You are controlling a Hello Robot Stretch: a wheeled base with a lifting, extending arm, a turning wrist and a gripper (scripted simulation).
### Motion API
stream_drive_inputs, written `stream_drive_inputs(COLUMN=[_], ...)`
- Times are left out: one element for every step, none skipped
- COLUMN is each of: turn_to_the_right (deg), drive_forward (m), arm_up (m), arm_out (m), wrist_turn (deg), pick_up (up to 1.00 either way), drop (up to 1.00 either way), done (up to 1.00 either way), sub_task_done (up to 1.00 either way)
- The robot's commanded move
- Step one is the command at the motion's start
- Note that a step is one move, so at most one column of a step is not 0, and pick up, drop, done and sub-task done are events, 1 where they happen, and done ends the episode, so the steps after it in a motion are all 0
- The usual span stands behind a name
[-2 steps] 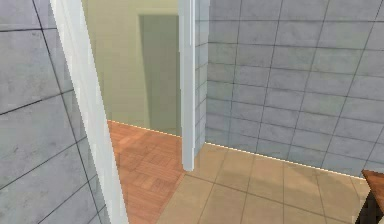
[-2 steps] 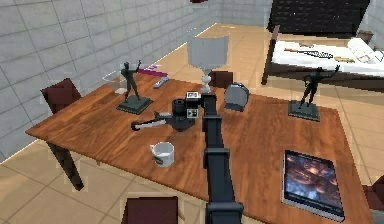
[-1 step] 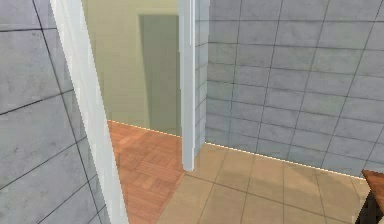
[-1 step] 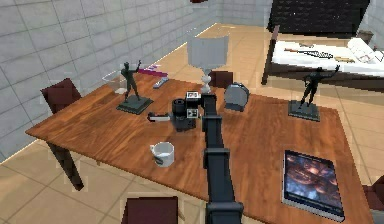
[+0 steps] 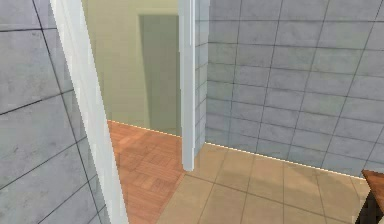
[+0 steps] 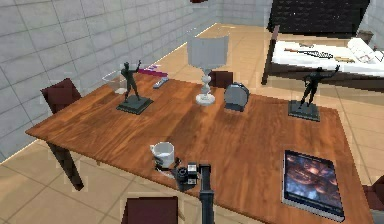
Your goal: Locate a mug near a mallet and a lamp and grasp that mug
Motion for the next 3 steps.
stream_drive_inputs(turn_to_the_right=[0.0, 0.0, 0.0], drive_forward=[0.0, 0.0, 0.0], arm_up=[0.0, 0.1, 0.0], arm_out=[0.0, 0.0, 0.0], wrist_turn=[0.0, 0.0, 0.0], pick_up=[1.0, 0.0, 0.0], drop=[0.0, 0.0, 0.0], done=[0.0, 0.0, 1.0], sub_task_done=[0.0, 0.0, 0.0])
